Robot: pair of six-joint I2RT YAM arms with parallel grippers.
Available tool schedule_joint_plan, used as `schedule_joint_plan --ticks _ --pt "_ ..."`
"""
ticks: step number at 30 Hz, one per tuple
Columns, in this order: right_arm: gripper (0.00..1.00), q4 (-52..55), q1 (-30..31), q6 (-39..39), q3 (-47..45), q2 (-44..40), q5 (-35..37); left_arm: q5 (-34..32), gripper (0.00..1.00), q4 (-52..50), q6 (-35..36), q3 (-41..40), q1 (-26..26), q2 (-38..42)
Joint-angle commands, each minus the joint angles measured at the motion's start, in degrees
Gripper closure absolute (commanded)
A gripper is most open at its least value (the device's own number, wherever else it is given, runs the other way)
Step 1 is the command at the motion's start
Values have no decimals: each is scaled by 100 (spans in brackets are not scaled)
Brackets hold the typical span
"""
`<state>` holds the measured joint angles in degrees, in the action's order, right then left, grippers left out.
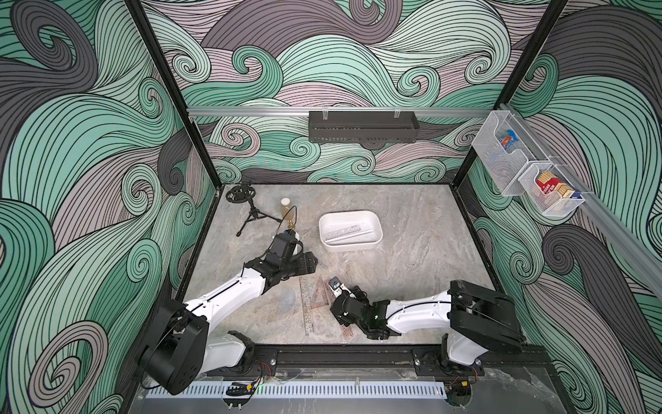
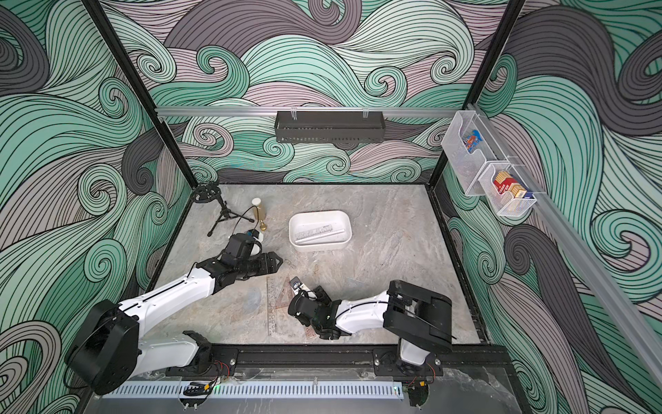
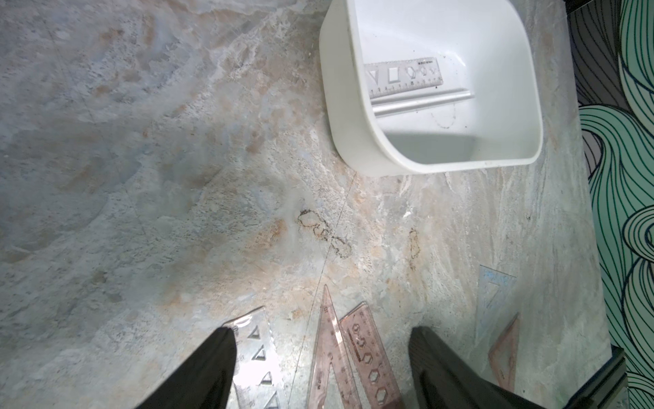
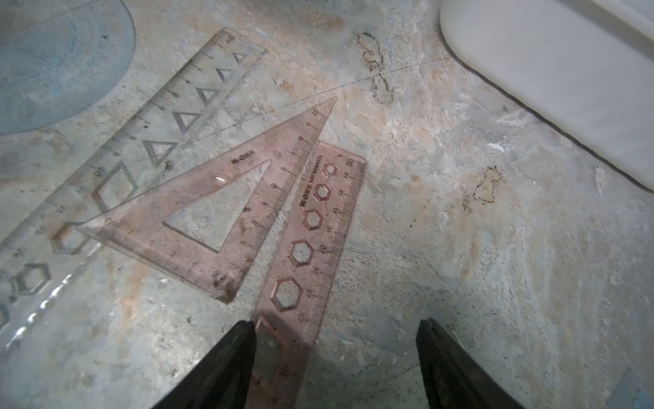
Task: Put the scattered rulers into the storage box
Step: Pick up the ruler from the center of the board.
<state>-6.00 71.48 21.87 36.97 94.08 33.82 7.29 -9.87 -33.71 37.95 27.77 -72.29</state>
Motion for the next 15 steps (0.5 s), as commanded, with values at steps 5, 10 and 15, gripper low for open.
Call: schedule_joint_plan --ticks 5,10,15 --pt "25 161 -225 42 -255 -34 234 -13 19 -89 9 12 -15 5" --pt "26 22 -465 1 -472 -138 193 60 19 -46 -12 -18 -13 -28" --pt "28 22 -685 118 -642 -294 91 204 19 18 -19 -33 -12 -126"
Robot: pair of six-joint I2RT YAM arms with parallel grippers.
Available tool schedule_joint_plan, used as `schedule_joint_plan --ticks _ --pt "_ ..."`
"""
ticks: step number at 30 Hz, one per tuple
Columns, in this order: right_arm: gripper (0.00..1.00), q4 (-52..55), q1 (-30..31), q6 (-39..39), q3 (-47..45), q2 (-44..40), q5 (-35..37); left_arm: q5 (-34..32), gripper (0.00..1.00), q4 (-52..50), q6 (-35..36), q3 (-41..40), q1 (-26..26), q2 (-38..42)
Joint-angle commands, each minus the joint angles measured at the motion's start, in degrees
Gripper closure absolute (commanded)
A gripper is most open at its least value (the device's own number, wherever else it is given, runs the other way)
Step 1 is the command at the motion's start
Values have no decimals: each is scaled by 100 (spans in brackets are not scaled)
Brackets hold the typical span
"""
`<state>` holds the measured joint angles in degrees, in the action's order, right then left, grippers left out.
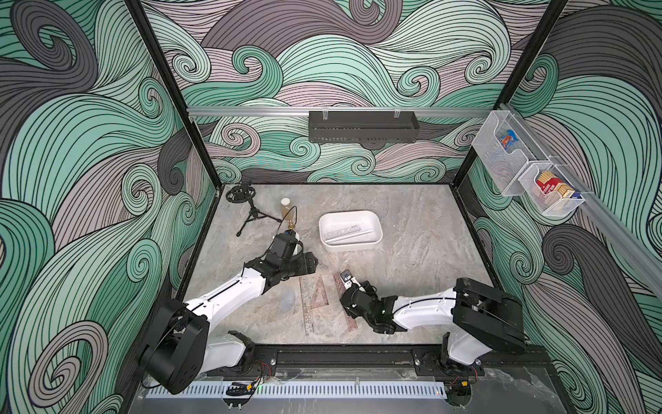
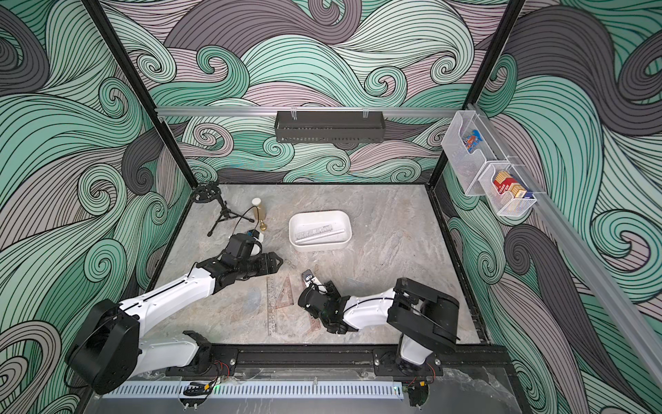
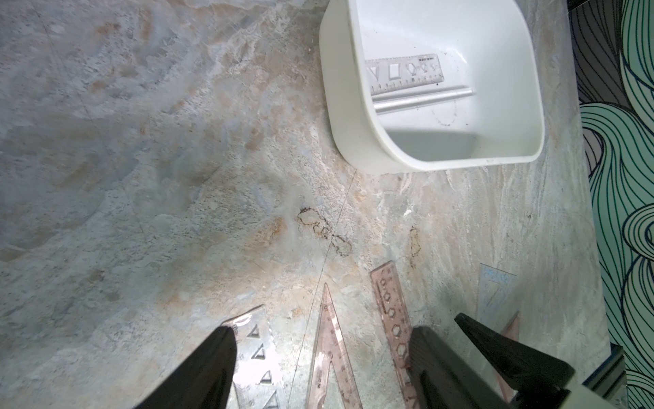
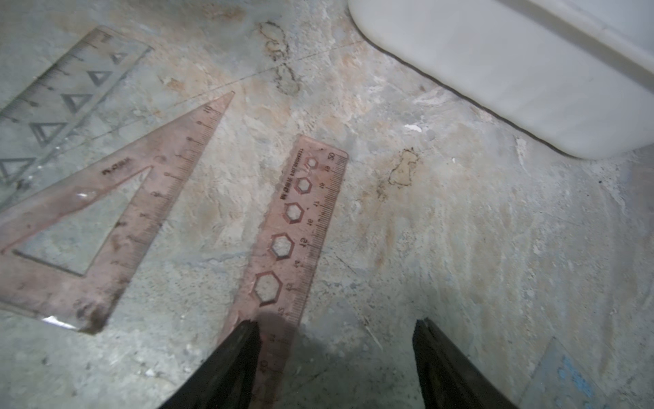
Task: Put the scattered rulers into the storage box
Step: Pick up the ruler from the center of the board.
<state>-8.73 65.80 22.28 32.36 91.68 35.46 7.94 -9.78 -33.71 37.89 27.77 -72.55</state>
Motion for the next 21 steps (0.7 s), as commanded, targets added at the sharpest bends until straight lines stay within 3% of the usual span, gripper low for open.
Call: schedule_joint_plan --ticks 1,4,7,10,12,15,21 --pt "29 295 -149 110 -201 -84 -121 187 19 40 -8 -21 -15 -122" --pt "29 293 -237 205 -181 -337 -434 467 19 237 -19 -97 -7 -193" --pt "28 196 -501 527 -163 -1088 -1354 816 21 471 -114 -198 65 -244" --pt "30 -584 -867 743 -589 -1897 -2352 1231 26 786 -307 -321 244 -263" --pt "36 -1207 -1156 816 -1022 -2246 -3023 1492 29 1079 -419 -402 408 -289" --pt "47 -1809 -1496 881 -1466 -2419 -3491 1658 34 1267 -495 -342 668 -451" --pt "69 -2326 -1980 793 -1483 -1840 -4015 1756 43 1501 -720 -234 988 -857"
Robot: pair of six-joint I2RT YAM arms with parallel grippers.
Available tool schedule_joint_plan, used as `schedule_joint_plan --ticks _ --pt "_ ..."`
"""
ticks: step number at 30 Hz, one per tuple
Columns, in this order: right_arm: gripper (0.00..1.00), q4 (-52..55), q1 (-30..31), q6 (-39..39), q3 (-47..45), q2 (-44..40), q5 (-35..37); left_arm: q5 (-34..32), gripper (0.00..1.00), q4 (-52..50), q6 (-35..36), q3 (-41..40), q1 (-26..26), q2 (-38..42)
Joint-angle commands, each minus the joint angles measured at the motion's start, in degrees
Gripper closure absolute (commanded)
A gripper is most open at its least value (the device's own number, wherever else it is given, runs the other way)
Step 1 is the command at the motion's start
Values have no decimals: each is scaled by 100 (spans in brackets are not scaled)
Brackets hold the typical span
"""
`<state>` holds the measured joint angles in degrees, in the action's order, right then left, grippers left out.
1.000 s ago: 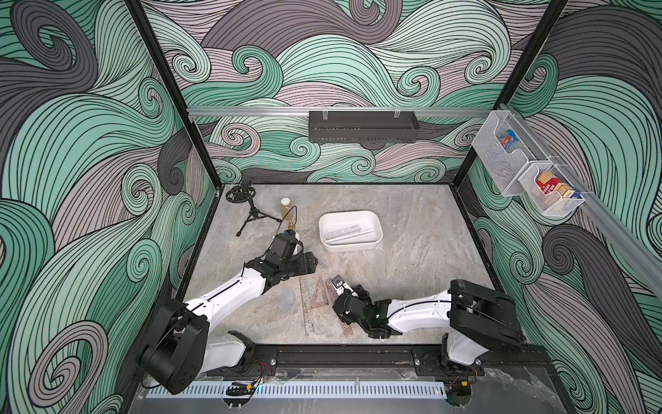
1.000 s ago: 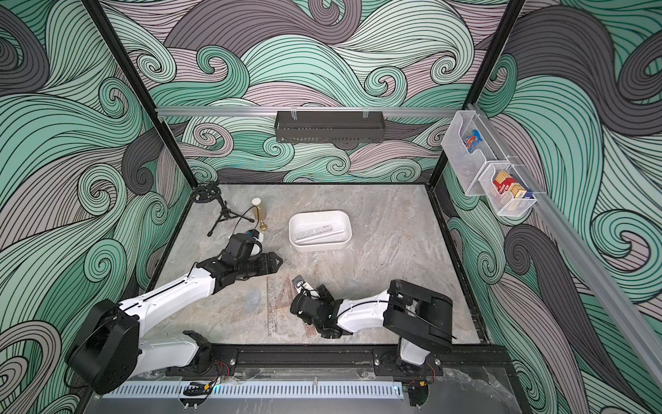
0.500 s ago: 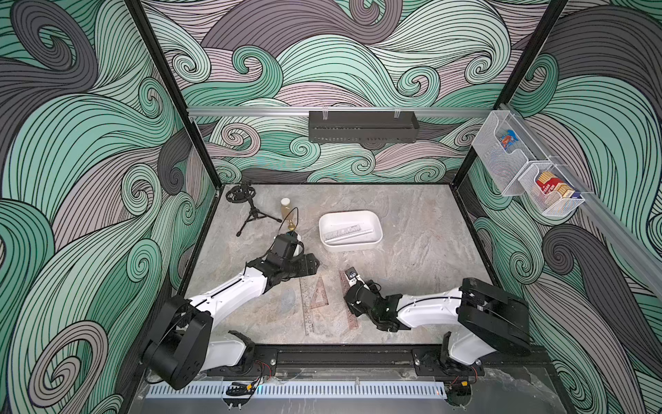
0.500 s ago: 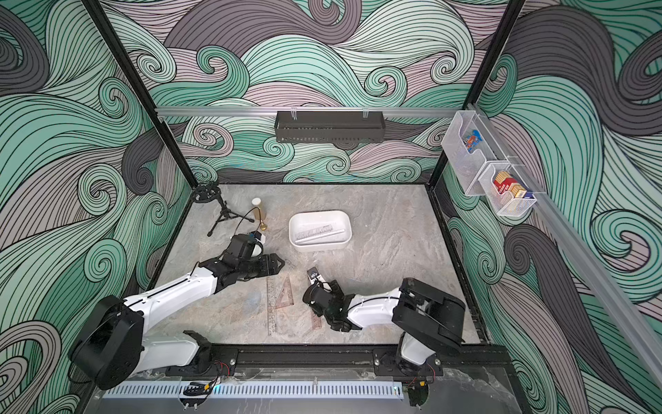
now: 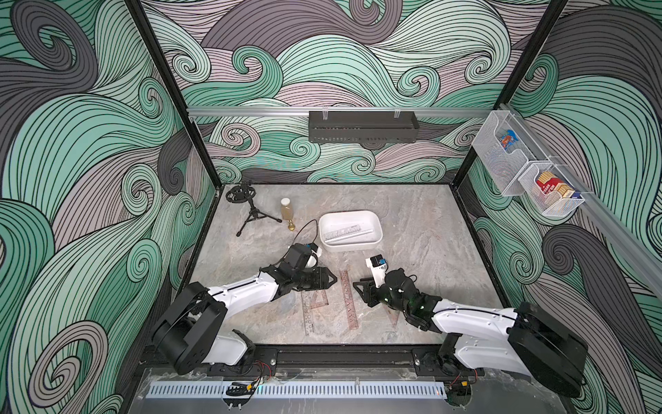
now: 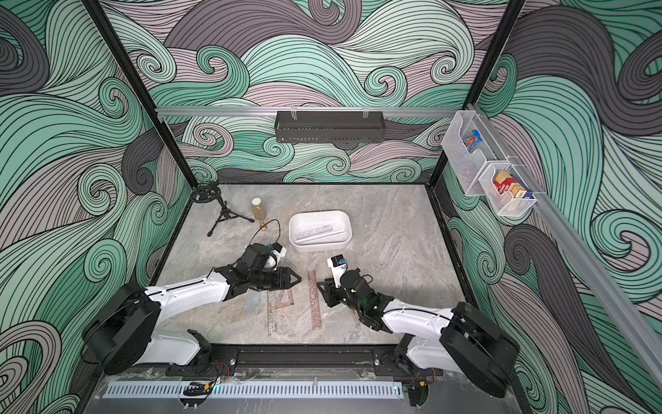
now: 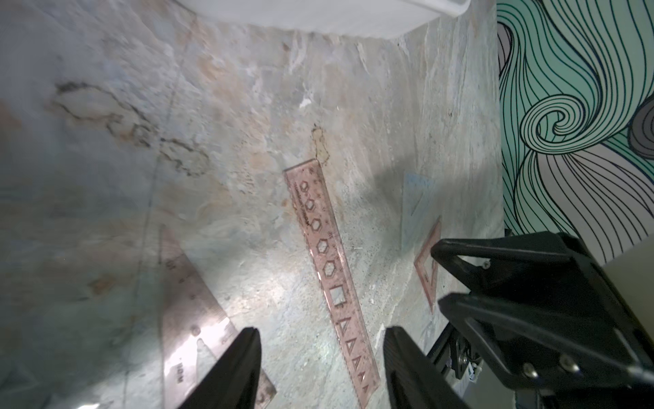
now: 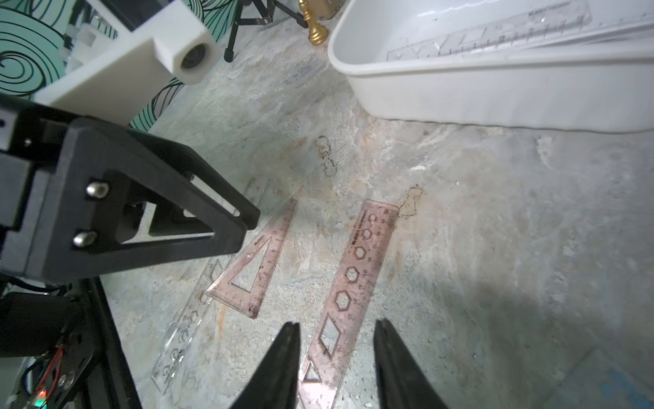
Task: Put the scattered rulers into the storage box
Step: Pick up the ruler from the center of the board.
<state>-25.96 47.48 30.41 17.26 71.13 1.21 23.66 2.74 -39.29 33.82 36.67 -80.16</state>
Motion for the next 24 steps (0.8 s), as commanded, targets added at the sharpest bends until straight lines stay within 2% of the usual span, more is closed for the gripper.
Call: schedule_joint_plan --ticks 1,10,24 --pt "73 -671 -235 -30 63 350 -731 114 44 230 -171 200 126 -285" --pt "88 -1098 -439 -178 403 1581 -1342 24 47 324 -300 358 249 -747" --pt "92 -1349 -591 -170 349 2092 -1613 18 46 410 -292 404 306 -1051"
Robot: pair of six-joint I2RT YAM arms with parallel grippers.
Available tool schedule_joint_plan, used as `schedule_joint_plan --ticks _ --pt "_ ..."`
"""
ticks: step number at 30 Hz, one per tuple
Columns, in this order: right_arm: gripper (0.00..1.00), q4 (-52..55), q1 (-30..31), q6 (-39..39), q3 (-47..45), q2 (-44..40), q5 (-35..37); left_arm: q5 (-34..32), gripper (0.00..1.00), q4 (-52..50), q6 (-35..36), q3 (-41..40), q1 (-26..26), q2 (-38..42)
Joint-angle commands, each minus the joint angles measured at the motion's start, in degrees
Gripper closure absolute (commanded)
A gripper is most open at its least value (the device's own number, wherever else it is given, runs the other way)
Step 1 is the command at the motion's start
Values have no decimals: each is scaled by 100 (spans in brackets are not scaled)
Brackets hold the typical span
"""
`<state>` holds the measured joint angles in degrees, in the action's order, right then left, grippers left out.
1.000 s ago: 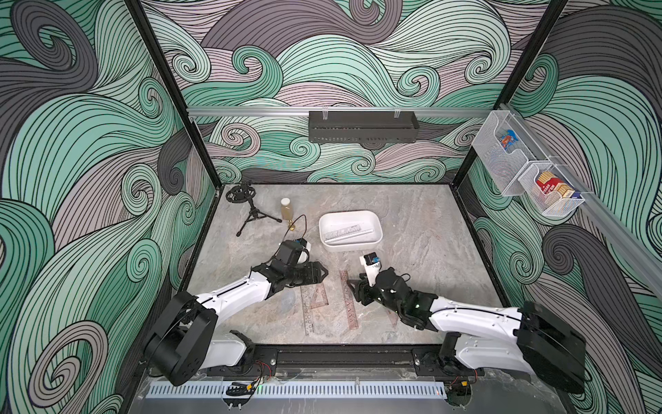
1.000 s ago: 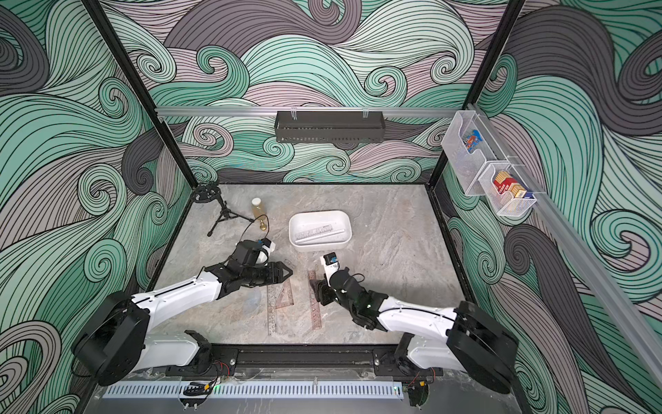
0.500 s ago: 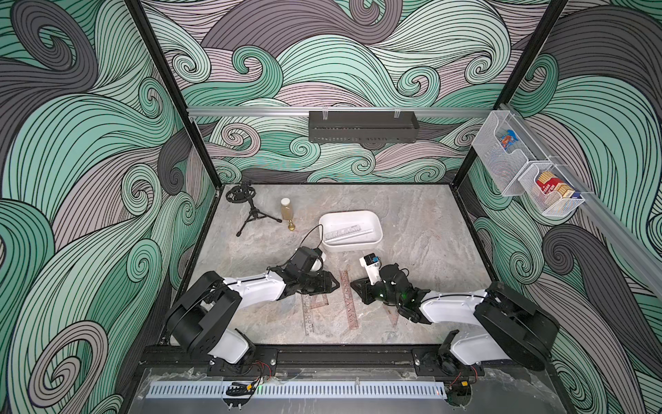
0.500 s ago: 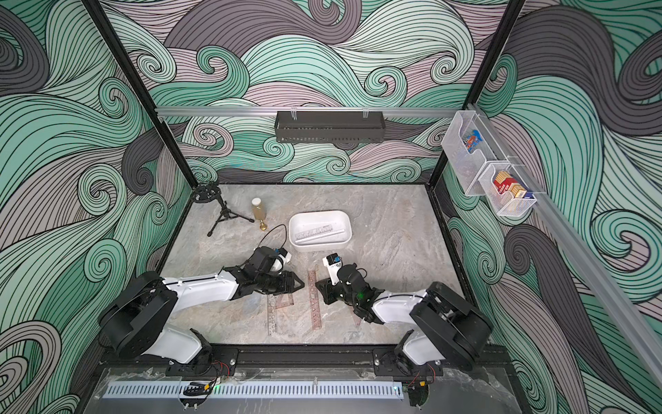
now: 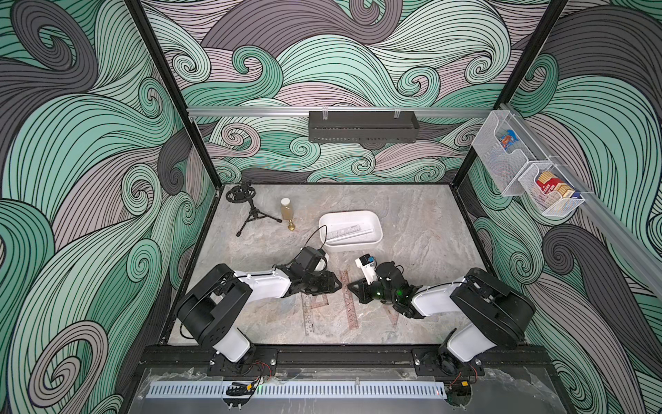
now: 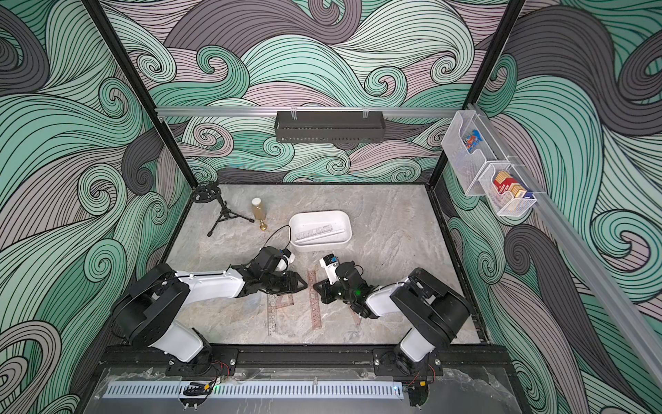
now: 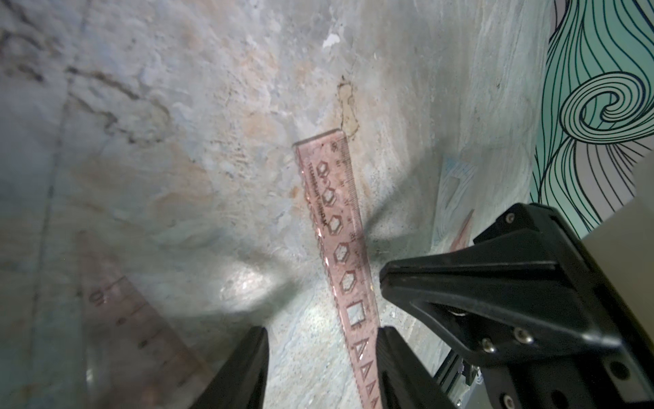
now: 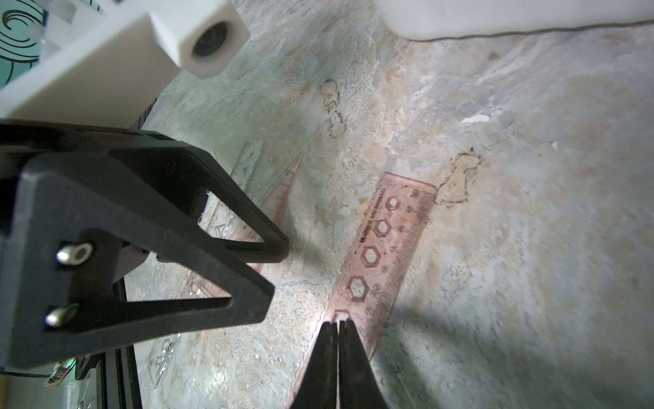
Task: Put the scattered rulers into the storage box
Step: Pick up the ruler from the center of the board.
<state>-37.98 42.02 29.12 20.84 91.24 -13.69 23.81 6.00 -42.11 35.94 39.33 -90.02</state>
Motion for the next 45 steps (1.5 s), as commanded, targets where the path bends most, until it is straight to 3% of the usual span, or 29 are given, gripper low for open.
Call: schedule_joint_plan --ticks 1,45 --pt "91 -161 -53 -45 -11 118 -129 1 46 93 -6 187 47 -72" --pt "97 -148 -264 -113 -212 693 -317 213 46 466 10 133 67 -811"
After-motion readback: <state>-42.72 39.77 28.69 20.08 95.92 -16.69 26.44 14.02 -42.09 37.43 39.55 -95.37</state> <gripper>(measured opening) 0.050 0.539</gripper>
